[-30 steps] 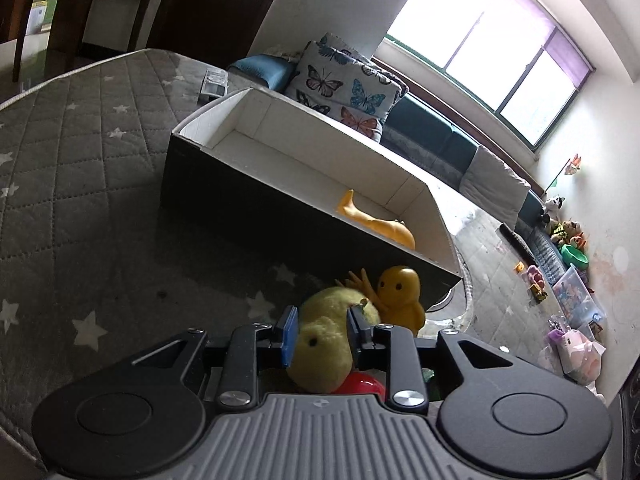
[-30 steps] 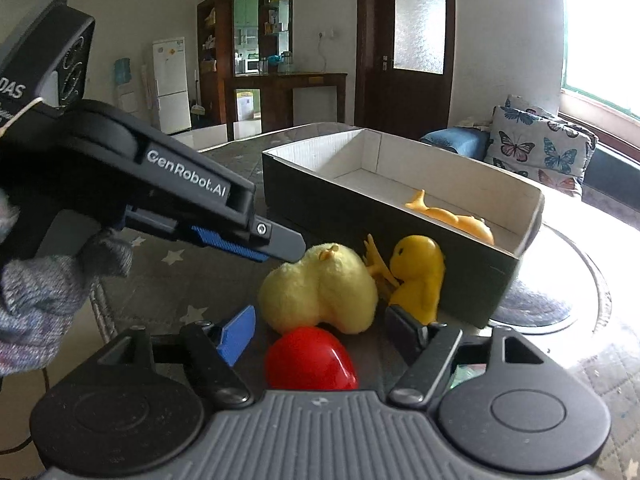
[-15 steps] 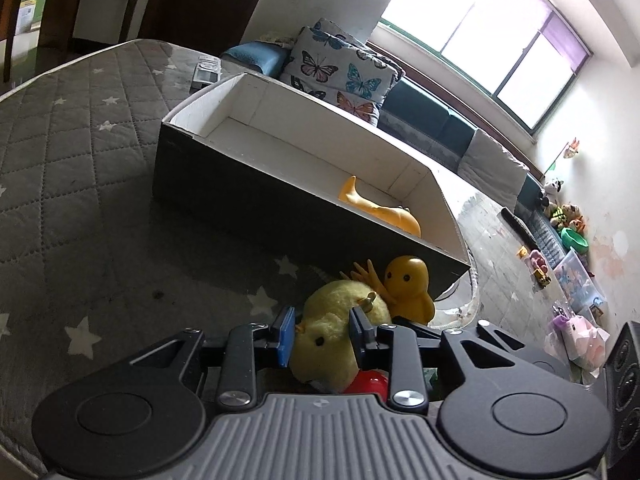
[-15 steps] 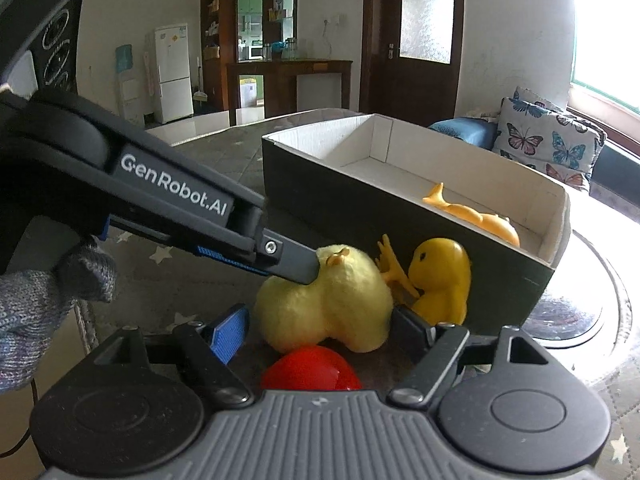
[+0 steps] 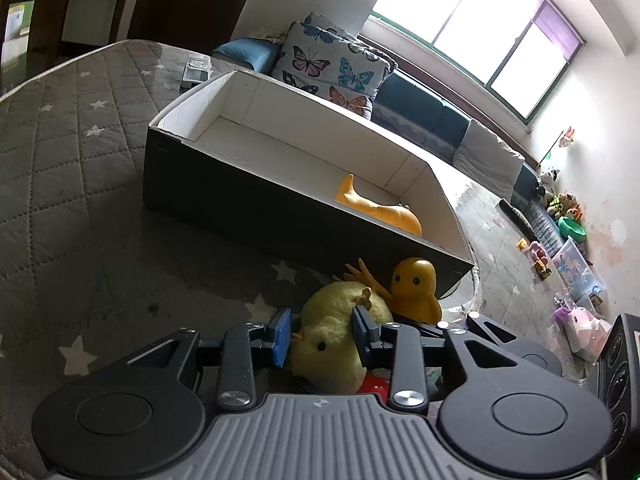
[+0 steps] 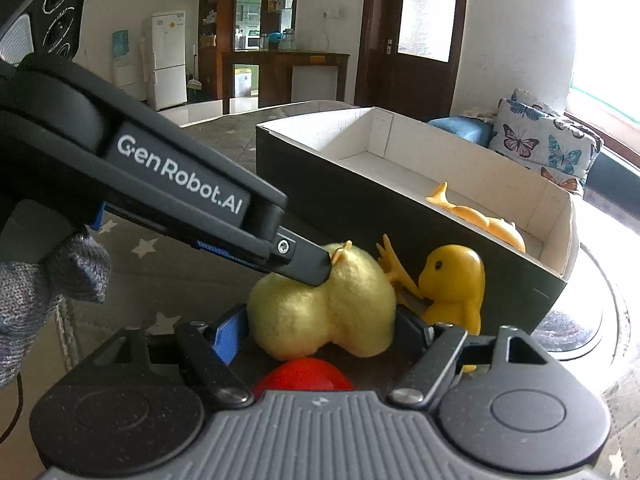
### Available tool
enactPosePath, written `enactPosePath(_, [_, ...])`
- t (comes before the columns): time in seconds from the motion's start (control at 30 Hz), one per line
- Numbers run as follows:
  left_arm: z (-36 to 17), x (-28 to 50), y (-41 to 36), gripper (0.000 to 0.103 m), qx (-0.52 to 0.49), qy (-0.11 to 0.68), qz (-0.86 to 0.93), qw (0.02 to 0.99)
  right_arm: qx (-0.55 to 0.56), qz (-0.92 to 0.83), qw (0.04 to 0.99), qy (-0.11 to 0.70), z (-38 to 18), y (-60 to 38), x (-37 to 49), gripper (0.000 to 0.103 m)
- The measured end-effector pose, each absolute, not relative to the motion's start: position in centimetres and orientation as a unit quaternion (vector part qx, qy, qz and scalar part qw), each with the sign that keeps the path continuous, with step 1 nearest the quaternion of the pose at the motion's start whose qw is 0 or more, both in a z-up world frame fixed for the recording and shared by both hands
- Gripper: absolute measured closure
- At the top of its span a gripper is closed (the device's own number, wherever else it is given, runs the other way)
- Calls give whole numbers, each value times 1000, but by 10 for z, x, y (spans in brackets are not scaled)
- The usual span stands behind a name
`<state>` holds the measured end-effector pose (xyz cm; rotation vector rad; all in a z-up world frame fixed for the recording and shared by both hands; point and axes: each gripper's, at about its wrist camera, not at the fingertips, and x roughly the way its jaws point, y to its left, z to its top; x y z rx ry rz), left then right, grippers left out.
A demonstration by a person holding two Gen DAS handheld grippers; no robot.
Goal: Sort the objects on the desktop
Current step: 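Close the left gripper on the yellow chick plush, then carry the chick plush into the grey box and open the left gripper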
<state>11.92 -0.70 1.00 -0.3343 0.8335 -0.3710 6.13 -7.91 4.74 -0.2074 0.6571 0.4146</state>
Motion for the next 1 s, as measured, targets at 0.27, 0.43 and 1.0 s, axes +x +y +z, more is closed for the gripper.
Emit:
enactPosePath(0.27, [9, 121, 2, 67, -180, 401, -180, 880, -99, 202, 922, 315, 48, -78, 61, 27])
enactPosePath(0.43, [18, 117, 8, 67, -184, 388, -188, 884, -98, 210, 924, 306, 54, -75, 59, 28])
enactPosePath(1.0, [51, 104, 20, 64, -176, 340, -224, 896, -136, 222, 936, 237, 90, -67, 55, 28])
